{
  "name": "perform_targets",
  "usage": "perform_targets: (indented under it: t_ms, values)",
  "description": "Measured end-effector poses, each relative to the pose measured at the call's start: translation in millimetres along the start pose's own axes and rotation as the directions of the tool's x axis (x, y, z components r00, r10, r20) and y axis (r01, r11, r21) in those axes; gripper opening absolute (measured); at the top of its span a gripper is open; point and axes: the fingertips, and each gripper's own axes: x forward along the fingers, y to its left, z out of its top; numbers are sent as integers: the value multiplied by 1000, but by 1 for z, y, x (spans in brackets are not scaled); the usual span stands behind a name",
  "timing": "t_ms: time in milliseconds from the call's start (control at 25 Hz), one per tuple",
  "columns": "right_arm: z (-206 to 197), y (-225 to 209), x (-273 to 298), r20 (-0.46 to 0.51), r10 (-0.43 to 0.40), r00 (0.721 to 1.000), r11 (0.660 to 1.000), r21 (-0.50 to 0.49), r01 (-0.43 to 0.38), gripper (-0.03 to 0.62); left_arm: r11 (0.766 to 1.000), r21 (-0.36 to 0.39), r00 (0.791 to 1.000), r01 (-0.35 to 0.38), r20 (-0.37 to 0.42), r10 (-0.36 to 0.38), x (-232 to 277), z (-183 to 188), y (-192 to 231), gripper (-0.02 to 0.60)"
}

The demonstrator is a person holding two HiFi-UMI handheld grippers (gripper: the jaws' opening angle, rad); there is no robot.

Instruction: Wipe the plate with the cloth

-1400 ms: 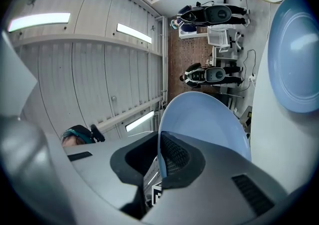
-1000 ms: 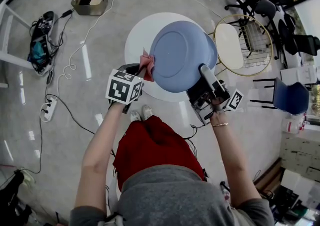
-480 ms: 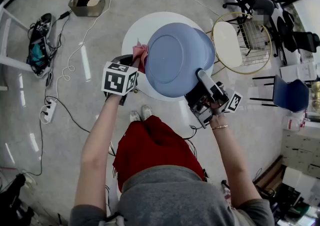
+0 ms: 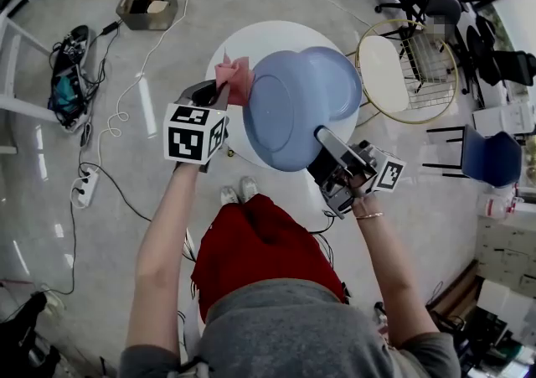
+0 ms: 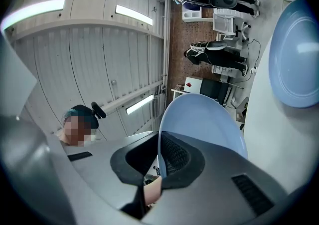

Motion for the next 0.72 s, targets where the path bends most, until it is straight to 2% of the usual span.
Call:
perform_targets:
  t_ms: [160,320,480,600,720]
  values:
    - [-15,-7,3,-87,-43,995,999,-18,41,35,1000,-10,998,-20,57,21,-18,15,3,34]
    - [-33,-21,8,-196,-111,974,992,-83,97,35,1000,-17,996,-26,81,27,-37,21,4,34]
    - [-48,-33,18,-293,-185,938,975,-174,138,35,998,-14,995,-57,87,58,-54,17,13,34]
    - [-61,-43,25,-369,-240,898,954,-261,147,35,997,-34,994,-73,84,75,-65,9,22,34]
    - [-69,-51,32,-408,-284,868,936,-314,159,35,995,-53,993,-85,78,88,-73,0,29,34]
